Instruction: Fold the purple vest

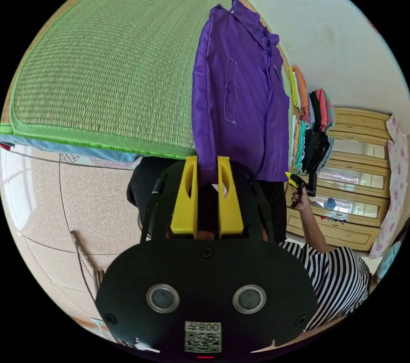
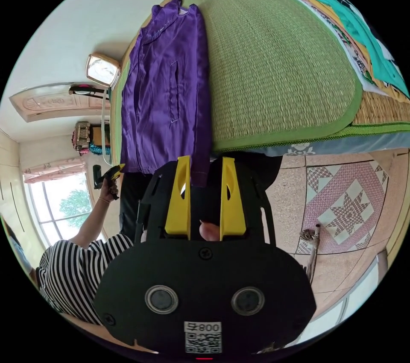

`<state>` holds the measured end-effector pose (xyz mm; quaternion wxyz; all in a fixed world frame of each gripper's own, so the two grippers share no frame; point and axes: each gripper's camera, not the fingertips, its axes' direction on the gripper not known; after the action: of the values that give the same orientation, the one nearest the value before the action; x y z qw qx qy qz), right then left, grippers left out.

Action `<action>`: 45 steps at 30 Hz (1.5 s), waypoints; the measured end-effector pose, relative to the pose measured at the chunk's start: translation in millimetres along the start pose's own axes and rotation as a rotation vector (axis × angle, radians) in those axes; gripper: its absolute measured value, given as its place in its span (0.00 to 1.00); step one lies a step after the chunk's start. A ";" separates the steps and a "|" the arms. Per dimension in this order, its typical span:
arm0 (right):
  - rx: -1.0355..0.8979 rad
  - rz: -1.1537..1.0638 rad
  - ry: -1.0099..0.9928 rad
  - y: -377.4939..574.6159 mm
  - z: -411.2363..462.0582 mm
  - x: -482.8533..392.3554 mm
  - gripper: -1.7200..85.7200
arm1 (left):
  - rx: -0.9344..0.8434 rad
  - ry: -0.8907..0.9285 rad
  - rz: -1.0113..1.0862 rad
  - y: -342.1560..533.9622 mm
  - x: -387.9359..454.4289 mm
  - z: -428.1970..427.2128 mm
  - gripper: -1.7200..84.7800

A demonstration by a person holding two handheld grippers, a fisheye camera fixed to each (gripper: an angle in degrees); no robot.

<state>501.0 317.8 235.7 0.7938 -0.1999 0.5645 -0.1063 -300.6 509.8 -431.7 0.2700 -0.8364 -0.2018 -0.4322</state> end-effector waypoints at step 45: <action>0.254 -0.464 -0.404 304.4 -152.4 50.6 0.03 | 0.384 0.565 0.335 306.7 -31.0 -185.8 0.04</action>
<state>357.8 541.0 16.3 0.8628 -0.2394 0.3176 -0.3121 -256.4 153.2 -453.2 0.5337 -0.6400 -0.0570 -0.5499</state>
